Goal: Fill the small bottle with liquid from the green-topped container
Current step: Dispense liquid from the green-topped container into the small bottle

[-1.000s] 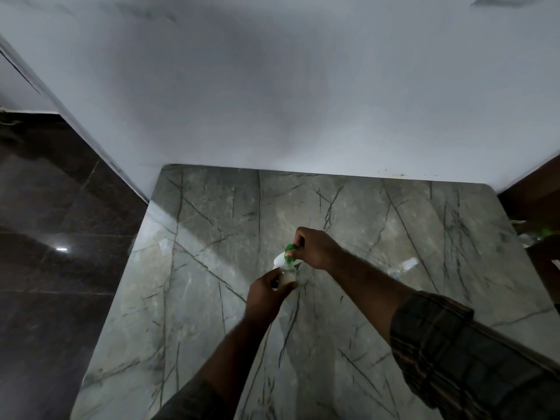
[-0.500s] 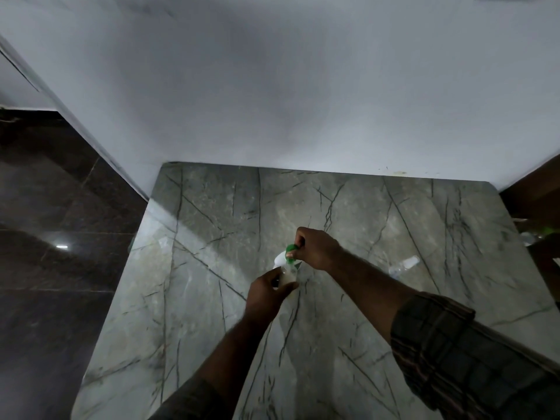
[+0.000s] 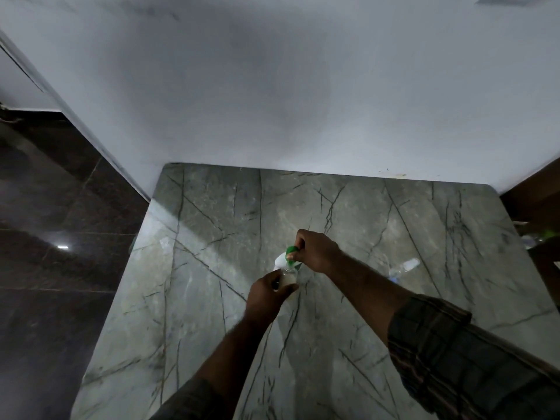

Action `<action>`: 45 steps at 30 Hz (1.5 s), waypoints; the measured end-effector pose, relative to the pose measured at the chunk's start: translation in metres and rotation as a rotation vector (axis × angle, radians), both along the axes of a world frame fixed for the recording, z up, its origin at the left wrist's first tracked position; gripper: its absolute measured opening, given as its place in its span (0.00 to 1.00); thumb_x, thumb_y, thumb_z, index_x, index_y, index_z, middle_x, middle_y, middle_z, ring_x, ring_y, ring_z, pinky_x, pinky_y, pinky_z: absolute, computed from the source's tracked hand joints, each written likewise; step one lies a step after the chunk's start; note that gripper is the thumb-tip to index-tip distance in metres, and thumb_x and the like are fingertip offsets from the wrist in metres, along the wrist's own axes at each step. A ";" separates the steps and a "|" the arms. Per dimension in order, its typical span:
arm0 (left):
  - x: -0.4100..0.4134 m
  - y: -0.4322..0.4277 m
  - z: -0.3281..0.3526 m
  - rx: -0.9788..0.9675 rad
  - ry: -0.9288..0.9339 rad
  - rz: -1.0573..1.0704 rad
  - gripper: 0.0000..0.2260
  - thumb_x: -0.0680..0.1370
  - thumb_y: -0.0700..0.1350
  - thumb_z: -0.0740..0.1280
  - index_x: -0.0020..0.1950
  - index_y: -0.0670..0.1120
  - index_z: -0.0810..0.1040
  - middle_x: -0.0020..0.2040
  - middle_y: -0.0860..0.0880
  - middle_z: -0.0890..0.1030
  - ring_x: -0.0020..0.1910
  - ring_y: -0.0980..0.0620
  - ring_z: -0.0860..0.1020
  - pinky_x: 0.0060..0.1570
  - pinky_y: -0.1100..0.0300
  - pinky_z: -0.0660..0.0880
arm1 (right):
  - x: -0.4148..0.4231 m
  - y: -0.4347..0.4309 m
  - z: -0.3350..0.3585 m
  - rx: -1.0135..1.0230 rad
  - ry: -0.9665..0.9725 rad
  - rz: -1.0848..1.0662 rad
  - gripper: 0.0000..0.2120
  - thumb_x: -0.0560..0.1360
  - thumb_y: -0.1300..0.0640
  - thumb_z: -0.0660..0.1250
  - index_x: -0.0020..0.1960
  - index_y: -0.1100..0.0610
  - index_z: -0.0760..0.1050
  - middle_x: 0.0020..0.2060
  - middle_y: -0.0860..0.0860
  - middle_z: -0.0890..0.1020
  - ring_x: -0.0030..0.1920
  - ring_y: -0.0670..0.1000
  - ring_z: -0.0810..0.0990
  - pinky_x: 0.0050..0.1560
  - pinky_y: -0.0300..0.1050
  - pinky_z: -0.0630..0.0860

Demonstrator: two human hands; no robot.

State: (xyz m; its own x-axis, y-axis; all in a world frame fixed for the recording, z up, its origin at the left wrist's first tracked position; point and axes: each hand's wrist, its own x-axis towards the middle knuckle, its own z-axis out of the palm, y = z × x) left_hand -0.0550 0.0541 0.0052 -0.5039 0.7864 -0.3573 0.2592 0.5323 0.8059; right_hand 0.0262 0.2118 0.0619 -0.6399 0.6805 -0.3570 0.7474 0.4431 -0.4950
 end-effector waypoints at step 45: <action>0.001 0.001 0.007 0.041 0.019 -0.040 0.21 0.73 0.51 0.74 0.65 0.49 0.78 0.52 0.56 0.81 0.48 0.59 0.78 0.47 0.68 0.73 | 0.000 0.003 0.002 -0.002 -0.029 0.017 0.16 0.70 0.43 0.74 0.44 0.51 0.70 0.38 0.46 0.77 0.43 0.50 0.77 0.45 0.48 0.72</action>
